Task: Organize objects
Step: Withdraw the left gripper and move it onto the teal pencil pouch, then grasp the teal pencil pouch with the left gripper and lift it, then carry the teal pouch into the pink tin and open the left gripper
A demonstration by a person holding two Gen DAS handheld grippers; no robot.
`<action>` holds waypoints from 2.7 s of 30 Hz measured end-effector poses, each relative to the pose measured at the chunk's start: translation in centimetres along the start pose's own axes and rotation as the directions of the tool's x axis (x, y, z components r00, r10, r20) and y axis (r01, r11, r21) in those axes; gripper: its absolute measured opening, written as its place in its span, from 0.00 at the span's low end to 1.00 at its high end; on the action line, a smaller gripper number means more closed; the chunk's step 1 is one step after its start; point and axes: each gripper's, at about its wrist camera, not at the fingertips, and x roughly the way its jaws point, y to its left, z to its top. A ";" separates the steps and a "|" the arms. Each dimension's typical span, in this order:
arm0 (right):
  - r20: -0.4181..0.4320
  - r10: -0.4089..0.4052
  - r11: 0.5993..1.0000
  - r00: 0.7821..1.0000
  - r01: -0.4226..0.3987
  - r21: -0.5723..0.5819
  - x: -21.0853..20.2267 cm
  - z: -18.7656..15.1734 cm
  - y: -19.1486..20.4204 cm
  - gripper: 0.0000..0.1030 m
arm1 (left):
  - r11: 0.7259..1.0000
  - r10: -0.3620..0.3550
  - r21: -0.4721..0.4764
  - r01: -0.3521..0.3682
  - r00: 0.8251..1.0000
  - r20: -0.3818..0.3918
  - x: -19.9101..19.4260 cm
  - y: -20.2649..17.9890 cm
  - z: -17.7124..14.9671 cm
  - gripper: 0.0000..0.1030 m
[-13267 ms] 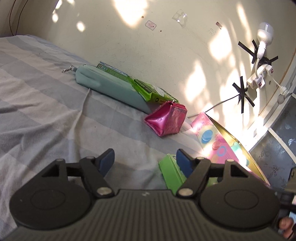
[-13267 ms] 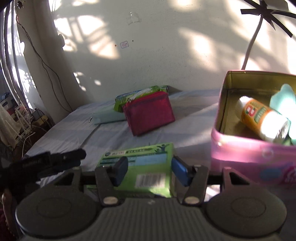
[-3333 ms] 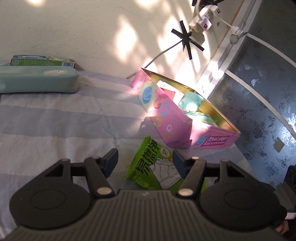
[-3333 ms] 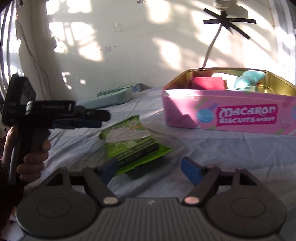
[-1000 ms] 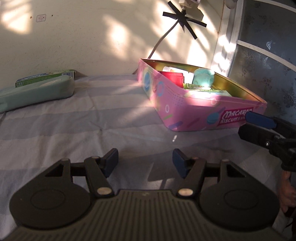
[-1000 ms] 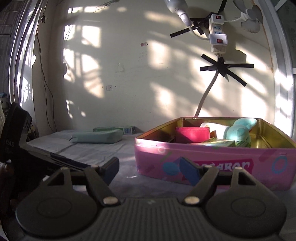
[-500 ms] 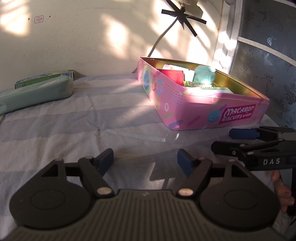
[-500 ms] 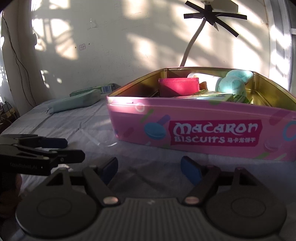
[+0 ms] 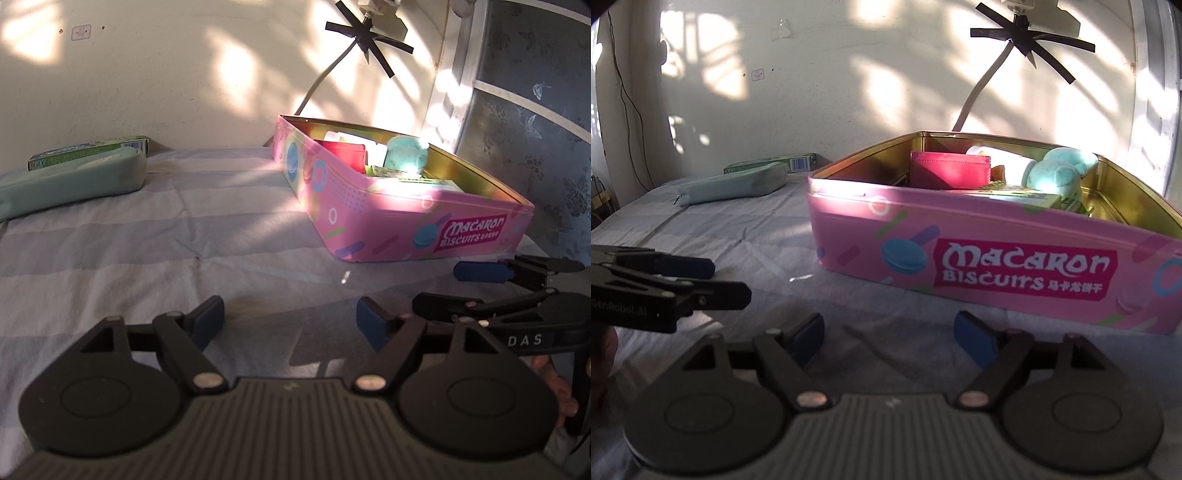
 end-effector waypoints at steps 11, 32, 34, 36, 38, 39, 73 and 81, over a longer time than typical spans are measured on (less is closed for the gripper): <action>0.020 0.082 0.996 0.996 -0.081 -0.037 -0.2 0.3 1.2 0.75 | 0.997 -0.021 -0.071 0.020 1.000 -0.009 -0.8 2.4 0.3 0.79; 0.051 0.297 0.927 0.953 -0.301 0.223 20.8 17.3 14.7 0.78 | 0.801 0.359 -0.513 -0.308 0.933 0.000 -0.8 29.0 9.7 0.80; 0.008 0.286 0.926 0.958 -0.279 0.253 23.2 18.0 15.1 0.79 | 0.788 0.323 -0.541 -0.294 0.945 -0.043 1.0 30.1 9.6 0.69; -0.024 0.257 0.932 0.966 -0.242 0.271 24.9 17.9 15.3 0.67 | 0.790 0.293 -0.550 -0.272 0.955 -0.052 2.0 30.5 9.0 0.54; -0.032 0.262 0.927 0.965 -0.242 0.285 25.2 17.3 15.3 0.61 | 0.801 0.313 -0.521 -0.296 0.948 -0.058 1.9 29.7 8.9 0.51; -0.041 0.268 0.926 0.963 -0.245 0.289 24.9 17.1 15.2 0.60 | 0.805 0.312 -0.514 -0.297 0.948 -0.060 1.6 29.4 8.7 0.51; 0.125 0.048 0.972 0.991 -0.075 0.222 -7.4 -5.0 2.6 0.68 | 0.987 0.031 -0.158 -0.033 0.999 -0.013 -6.1 1.2 -2.0 0.62; 0.392 -0.029 0.993 0.920 -0.020 0.120 -11.8 -2.3 3.6 0.62 | 0.989 -0.014 -0.142 0.039 0.984 0.175 -8.9 -0.3 3.4 0.62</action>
